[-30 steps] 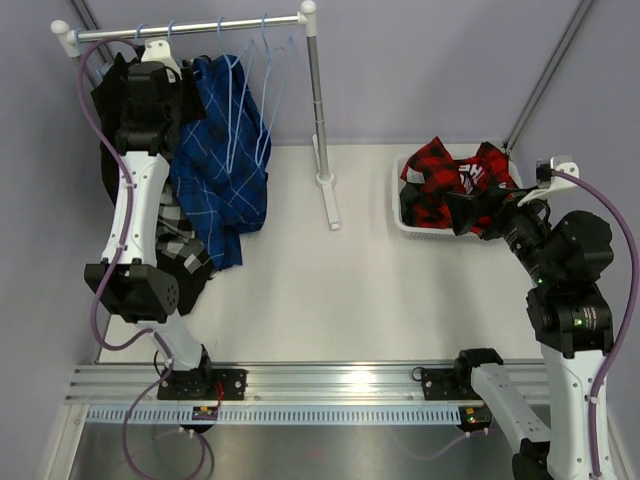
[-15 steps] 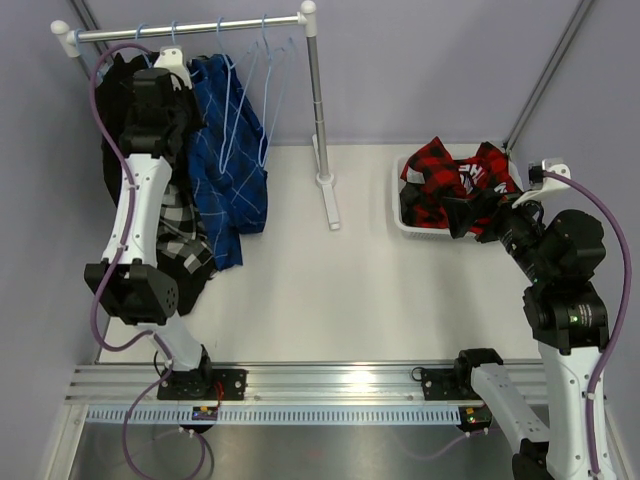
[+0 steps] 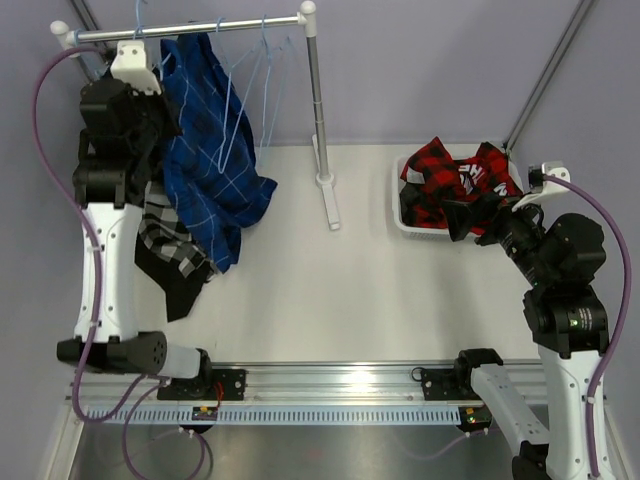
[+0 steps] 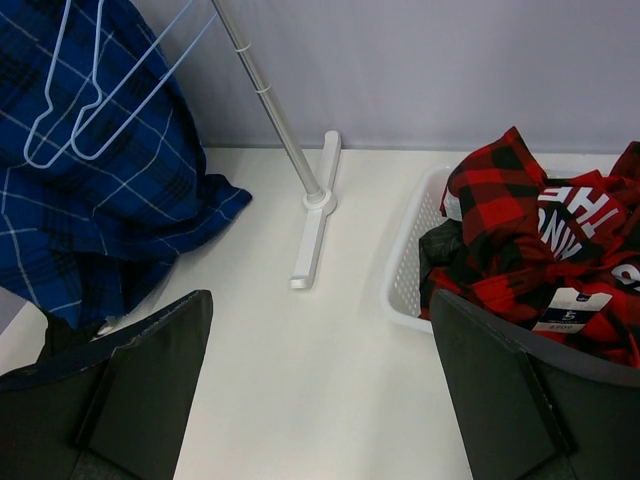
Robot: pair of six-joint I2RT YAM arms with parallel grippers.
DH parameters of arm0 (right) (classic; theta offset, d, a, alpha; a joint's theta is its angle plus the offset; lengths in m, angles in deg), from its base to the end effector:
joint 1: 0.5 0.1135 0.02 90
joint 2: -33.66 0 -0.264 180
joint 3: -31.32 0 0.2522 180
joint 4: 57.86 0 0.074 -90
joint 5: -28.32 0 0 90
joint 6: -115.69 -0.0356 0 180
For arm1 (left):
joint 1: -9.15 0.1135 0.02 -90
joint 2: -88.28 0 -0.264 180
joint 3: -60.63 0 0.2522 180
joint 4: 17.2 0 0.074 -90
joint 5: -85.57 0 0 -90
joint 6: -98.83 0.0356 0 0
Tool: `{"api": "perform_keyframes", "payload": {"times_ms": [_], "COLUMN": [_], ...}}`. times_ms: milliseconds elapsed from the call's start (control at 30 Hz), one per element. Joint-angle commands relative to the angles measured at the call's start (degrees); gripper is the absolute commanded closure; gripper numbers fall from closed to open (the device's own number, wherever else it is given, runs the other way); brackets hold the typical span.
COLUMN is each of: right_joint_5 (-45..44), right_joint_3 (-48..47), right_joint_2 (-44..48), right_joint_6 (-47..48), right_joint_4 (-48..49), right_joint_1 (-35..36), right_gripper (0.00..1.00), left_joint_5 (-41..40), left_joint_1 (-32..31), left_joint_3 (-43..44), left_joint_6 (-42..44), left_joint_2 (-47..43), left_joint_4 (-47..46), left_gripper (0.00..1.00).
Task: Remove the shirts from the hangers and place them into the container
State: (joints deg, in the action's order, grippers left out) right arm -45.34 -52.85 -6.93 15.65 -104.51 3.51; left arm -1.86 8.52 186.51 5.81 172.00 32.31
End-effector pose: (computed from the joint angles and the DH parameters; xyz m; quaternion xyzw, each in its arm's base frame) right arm 0.1093 0.0177 0.4533 -0.0598 0.7226 0.1856 0.6632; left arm 0.2867 -0.0047 0.5312 -0.0009 0.7509 -0.0379 0.6593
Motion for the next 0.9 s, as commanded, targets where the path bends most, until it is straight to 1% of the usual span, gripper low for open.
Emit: {"api": "perform_keyframes", "payload": {"times_ms": [0, 67, 100, 133, 200, 400, 533, 600, 767, 867], "right_joint_5": [1.9, 1.8, 1.5, 1.2, 0.5, -0.8, -1.7, -1.6, -1.3, -1.2], "right_joint_3": [0.2, 0.4, 0.3, 0.1, 0.0, -0.3, -0.6, -0.4, 0.0, 0.1], "right_joint_2": [0.5, 0.4, 0.2, 0.1, -0.2, -1.2, -1.8, -2.1, -2.6, -2.6], "right_joint_6": [0.5, 0.6, 1.0, 1.1, 1.9, 3.5, 4.2, 4.0, 3.5, 3.7], "right_joint_4": [-0.2, -0.3, -0.4, -0.4, -0.8, -1.3, -1.4, -1.3, -1.4, -1.8], "right_joint_1": [1.2, 1.9, 2.7, 3.3, 4.4, 9.2, 11.9, 12.9, 14.0, 14.1], "right_gripper": [0.01, 0.01, 0.01, 0.00, 0.00, 0.01, 0.01, 0.01, 0.01, 0.01], "left_joint_5": [0.0, -0.5, -0.8, -0.8, -1.1, 0.9, -0.4, -1.6, 5.9, 11.1], "left_joint_1": [0.3, 0.3, 0.3, 0.3, 0.3, 0.3, 0.3, 0.2, 0.0, -0.3], "left_joint_3": [-8.2, -13.0, -17.2, -19.0, -23.5, -31.3, -34.9, -36.7, -42.6, -43.4], "left_joint_6": [-2.0, -2.9, -3.6, -3.7, -3.4, -3.7, -3.7, -3.3, -2.2, -1.9], "left_joint_2": [-8.1, -12.9, -16.3, -16.3, -21.1, -32.6, -37.6, -39.5, -40.3, -40.4], "left_joint_4": [-5.2, -4.6, -3.6, -3.6, -1.2, 9.2, 16.7, 18.3, 20.9, 20.9], "left_gripper": [1.00, 1.00, 1.00, 1.00, 1.00, 1.00, 1.00, 1.00, 1.00, 1.00]}}
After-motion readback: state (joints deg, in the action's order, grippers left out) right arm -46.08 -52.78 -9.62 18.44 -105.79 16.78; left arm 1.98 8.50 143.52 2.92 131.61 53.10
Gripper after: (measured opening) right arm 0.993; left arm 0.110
